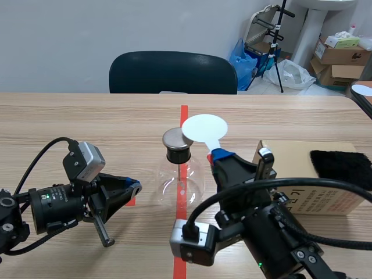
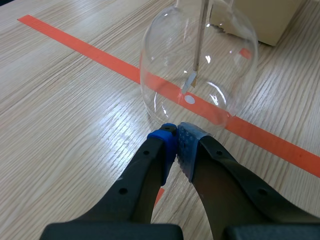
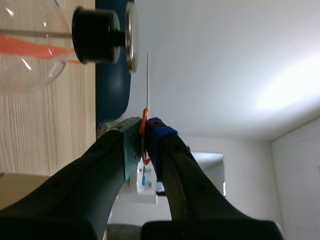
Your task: Do the electroscope experiment
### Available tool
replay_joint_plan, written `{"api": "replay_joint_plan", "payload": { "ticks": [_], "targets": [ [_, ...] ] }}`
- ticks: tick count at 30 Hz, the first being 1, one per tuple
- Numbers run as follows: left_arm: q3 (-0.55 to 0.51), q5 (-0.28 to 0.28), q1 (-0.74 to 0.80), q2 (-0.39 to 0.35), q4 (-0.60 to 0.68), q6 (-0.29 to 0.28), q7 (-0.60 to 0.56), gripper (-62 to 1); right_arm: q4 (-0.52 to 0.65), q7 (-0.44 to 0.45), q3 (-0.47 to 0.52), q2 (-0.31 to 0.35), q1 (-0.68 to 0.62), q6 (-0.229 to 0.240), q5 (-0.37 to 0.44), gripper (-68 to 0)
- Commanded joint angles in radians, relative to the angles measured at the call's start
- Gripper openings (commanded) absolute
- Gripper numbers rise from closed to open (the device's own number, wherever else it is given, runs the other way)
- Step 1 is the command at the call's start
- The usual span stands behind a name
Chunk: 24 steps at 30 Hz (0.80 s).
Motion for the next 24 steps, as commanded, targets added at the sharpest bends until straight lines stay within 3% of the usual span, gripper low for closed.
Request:
{"api": "replay_joint_plan", "payload": {
  "ticks": [1,13,24],
  "targets": [
    [-0.006,-0.014,-0.005,0.005,0.017,-0.002,-0.018,-57.7,0.005,-0.039,0.004,0.011,0.014,-0.014,-0.001,-66.5],
    [-0.006,-0.014,-0.005,0.005,0.017,-0.002,-0.018,-57.7,0.005,-0.341,0.004,0.011,0.014,-0.014,-0.002,-66.5],
    [-0.006,-0.014,-0.005,0.005,0.017,-0.002,-0.018,-57.7,0.005,-0.485,0.004,0.011,0.014,-0.014,-0.002,-66.5]
  ]
}}
